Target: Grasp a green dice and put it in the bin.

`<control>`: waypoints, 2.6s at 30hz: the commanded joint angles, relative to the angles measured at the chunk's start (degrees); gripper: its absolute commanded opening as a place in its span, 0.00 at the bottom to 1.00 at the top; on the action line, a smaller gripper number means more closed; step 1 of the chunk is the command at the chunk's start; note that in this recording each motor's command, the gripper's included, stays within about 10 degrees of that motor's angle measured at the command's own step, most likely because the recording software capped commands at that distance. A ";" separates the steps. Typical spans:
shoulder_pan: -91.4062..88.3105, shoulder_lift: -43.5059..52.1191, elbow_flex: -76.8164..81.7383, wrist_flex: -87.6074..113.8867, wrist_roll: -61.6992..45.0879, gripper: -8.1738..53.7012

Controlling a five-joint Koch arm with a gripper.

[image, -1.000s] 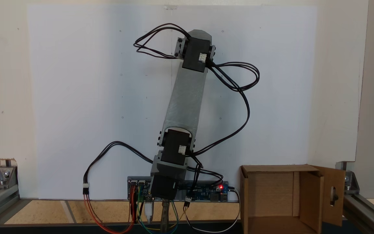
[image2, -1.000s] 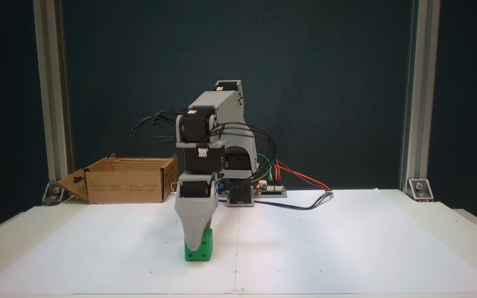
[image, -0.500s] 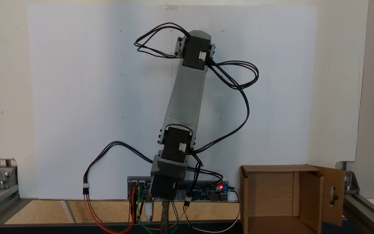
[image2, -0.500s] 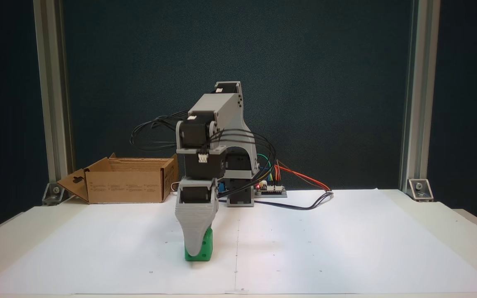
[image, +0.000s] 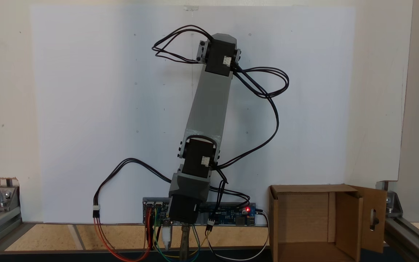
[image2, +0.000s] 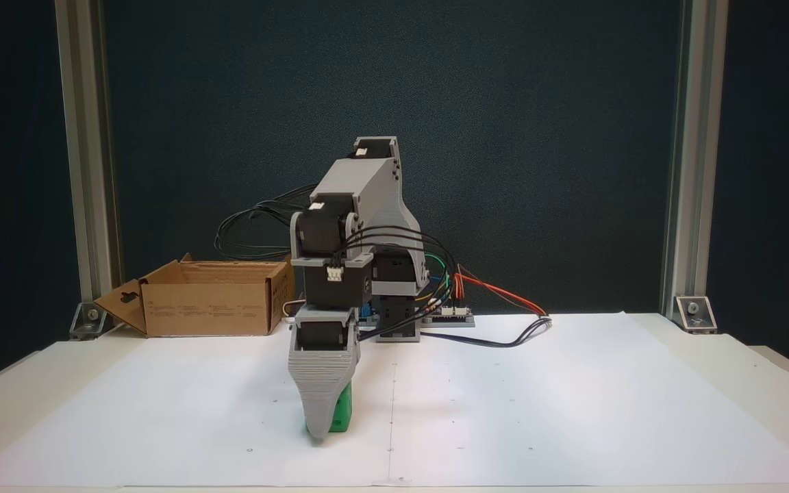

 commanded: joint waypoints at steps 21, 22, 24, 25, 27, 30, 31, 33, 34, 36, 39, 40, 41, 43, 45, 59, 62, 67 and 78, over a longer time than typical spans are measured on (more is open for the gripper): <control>1.49 0.62 -1.05 -0.97 -4.48 0.71; 1.41 0.62 -1.05 -0.97 -4.48 0.66; 1.41 0.62 -1.05 -0.97 -4.48 0.56; 1.32 0.62 -0.97 -0.88 -4.48 0.49; 1.32 0.62 -0.18 -0.88 -4.48 0.37; 1.14 0.62 0.18 -0.88 -4.31 0.32; 1.05 0.70 0.18 -0.88 -4.22 0.32; 0.88 2.55 0.18 0.00 -3.78 0.32; 0.35 4.13 0.09 1.32 -3.43 0.32; -0.44 8.79 -0.26 4.75 -2.64 0.32; -1.05 13.62 -4.66 12.57 0.09 0.32; -1.58 15.12 -6.33 15.56 1.14 0.32; -2.29 16.79 -8.00 18.28 1.67 0.32; -2.99 19.78 -11.60 22.24 2.99 0.32; -3.16 21.88 -14.24 24.87 3.16 0.32; 25.84 27.25 -13.89 20.30 1.67 0.32; 38.21 27.33 -15.91 20.21 1.41 0.32; 60.62 27.25 -20.30 19.07 -0.35 0.32; 85.69 16.88 -20.65 11.60 -6.15 0.32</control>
